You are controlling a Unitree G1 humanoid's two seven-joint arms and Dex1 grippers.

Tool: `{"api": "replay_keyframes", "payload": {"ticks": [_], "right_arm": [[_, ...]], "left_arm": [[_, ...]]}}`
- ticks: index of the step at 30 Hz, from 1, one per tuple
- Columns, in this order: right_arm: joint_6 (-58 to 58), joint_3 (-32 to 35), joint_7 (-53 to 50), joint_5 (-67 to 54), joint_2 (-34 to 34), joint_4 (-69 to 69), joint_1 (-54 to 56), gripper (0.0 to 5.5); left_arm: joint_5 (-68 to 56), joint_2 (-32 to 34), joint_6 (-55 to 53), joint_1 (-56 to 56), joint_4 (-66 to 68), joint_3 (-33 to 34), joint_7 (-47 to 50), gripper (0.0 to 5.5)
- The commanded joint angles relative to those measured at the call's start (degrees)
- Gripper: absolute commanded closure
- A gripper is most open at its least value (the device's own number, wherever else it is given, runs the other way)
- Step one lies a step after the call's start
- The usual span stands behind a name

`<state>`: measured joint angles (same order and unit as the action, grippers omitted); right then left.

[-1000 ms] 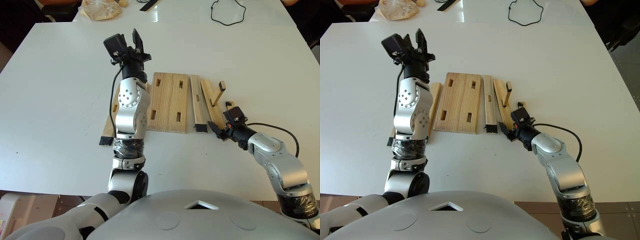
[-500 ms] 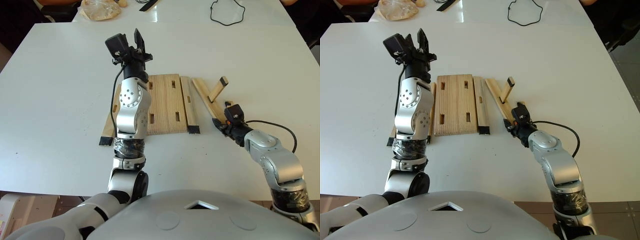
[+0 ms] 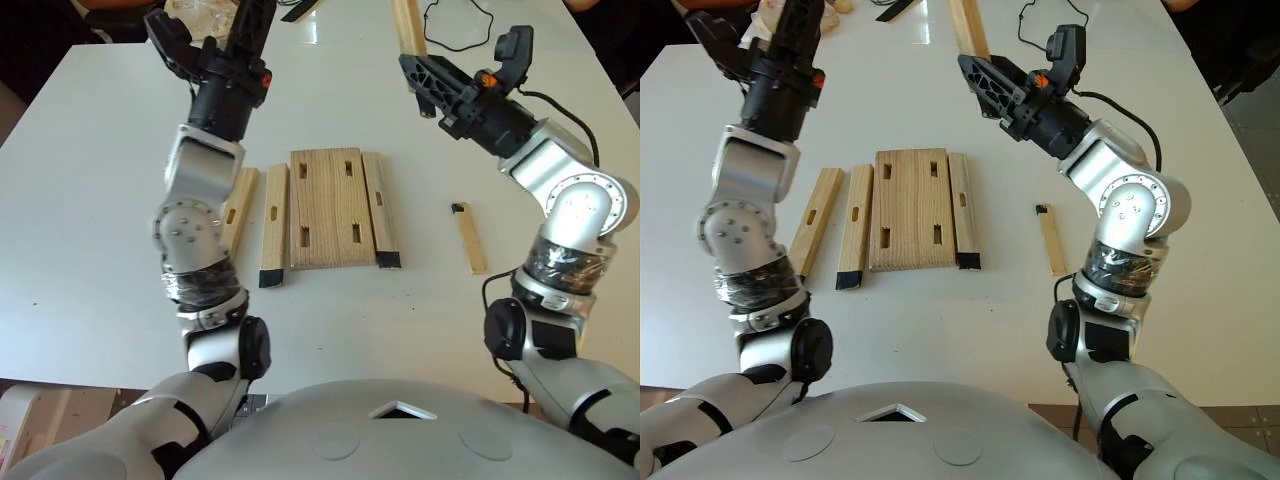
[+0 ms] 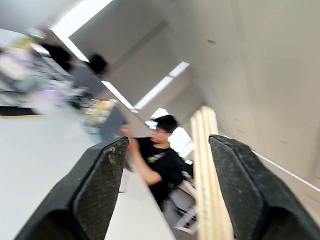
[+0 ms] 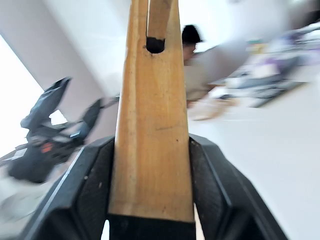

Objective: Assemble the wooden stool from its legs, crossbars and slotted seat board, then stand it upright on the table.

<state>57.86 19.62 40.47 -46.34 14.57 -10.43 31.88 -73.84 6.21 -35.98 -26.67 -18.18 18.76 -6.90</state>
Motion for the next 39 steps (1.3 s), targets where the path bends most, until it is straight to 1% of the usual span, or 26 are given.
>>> {"api": "replay_keyframes", "payload": {"ticks": [1,4,6,10,13,19,32,37,38,39], "right_arm": [[1.8,0.3,12.2,-7.5,8.7,0.5,1.8,3.41],[0.4,-3.1,18.3,-7.6,13.2,0.2,0.5,3.41],[-0.7,-5.3,21.8,-7.3,15.5,0.4,0.2,3.41],[-4.6,-9.6,27.6,-4.5,19.5,-0.1,-1.1,3.41],[-6.9,-12.0,30.4,-3.2,21.1,-0.3,-2.4,3.41],[-10.0,-15.5,32.7,-1.5,22.0,-0.2,-4.3,3.41],[-10.4,-17.3,30.0,-3.1,20.0,-1.7,-5.5,3.41],[-10.7,-17.6,29.4,-3.2,19.4,-1.6,-5.5,3.41],[-10.6,-17.6,29.3,-3.3,19.3,-1.6,-5.5,3.41],[-10.7,-17.7,29.4,-3.1,19.3,-1.7,-5.5,3.41]], "left_arm": [[-11.3,7.2,-7.2,1.2,-3.7,0.3,-5.1,1.78],[-17.1,11.4,-10.0,2.7,-5.6,-0.1,-5.9,1.74],[-18.9,13.7,-11.2,2.9,-5.9,-0.7,-6.3,1.74],[-19.2,16.7,-12.6,1.1,-4.2,-2.8,-8.3,1.74],[-18.2,18.6,-13.5,0.3,-3.8,-4.3,-10.5,1.74],[-17.4,20.6,-13.9,-0.1,-3.2,-5.6,-13.7,1.74],[-16.5,21.1,-13.7,1.0,-3.1,-7.7,-15.2,1.74],[-16.2,20.6,-13.4,1.8,-3.6,-8.4,-15.3,2.5],[-16.3,20.5,-13.4,2.0,-3.7,-8.5,-15.3,2.57],[-16.4,20.4,-13.3,2.1,-3.8,-8.4,-15.3,2.78]]}}
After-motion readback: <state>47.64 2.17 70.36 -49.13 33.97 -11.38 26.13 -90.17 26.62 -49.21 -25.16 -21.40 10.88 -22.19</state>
